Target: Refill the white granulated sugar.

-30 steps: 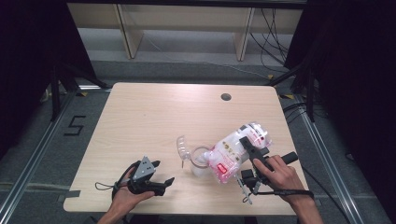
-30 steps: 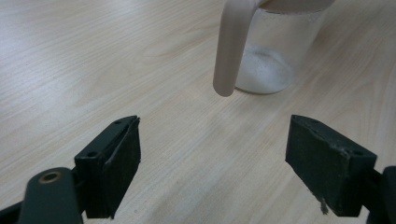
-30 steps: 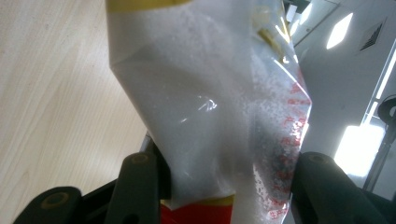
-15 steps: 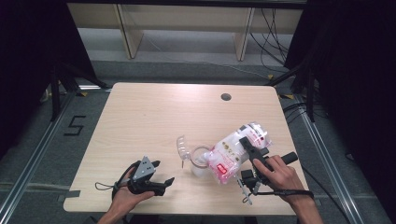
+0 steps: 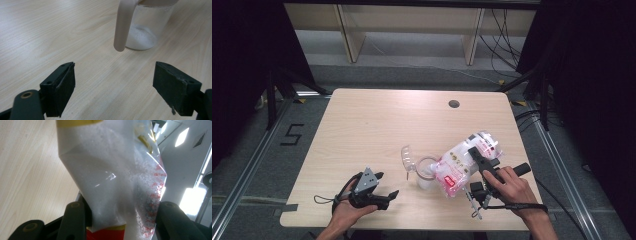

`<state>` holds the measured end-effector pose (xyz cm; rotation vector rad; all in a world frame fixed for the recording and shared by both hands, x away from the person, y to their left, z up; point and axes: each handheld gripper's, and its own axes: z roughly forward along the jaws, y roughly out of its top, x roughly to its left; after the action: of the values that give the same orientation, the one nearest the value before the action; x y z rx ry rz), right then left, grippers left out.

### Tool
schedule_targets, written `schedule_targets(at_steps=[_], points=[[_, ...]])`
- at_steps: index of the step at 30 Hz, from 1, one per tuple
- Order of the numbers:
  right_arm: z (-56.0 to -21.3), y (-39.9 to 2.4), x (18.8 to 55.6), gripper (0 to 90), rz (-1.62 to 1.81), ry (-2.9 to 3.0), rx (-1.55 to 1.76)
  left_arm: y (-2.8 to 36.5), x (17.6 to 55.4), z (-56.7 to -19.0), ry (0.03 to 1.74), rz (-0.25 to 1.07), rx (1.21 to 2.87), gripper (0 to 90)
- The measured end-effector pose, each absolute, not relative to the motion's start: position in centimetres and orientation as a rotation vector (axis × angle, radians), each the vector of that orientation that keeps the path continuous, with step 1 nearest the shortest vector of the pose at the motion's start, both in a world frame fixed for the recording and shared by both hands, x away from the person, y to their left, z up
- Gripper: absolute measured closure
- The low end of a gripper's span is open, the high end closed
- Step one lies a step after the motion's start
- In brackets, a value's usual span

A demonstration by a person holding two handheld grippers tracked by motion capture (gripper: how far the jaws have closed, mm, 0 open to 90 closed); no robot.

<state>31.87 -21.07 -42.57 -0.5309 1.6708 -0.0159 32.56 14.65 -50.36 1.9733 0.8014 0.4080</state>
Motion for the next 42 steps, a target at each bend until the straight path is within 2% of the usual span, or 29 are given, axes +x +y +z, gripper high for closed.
schedule_targets(at_steps=[42], points=[[-42.15,-21.17,31.59,59.4,-0.037,1.681,-0.519,14.63,32.51,-50.33,0.803,0.413,1.970,17.7]])
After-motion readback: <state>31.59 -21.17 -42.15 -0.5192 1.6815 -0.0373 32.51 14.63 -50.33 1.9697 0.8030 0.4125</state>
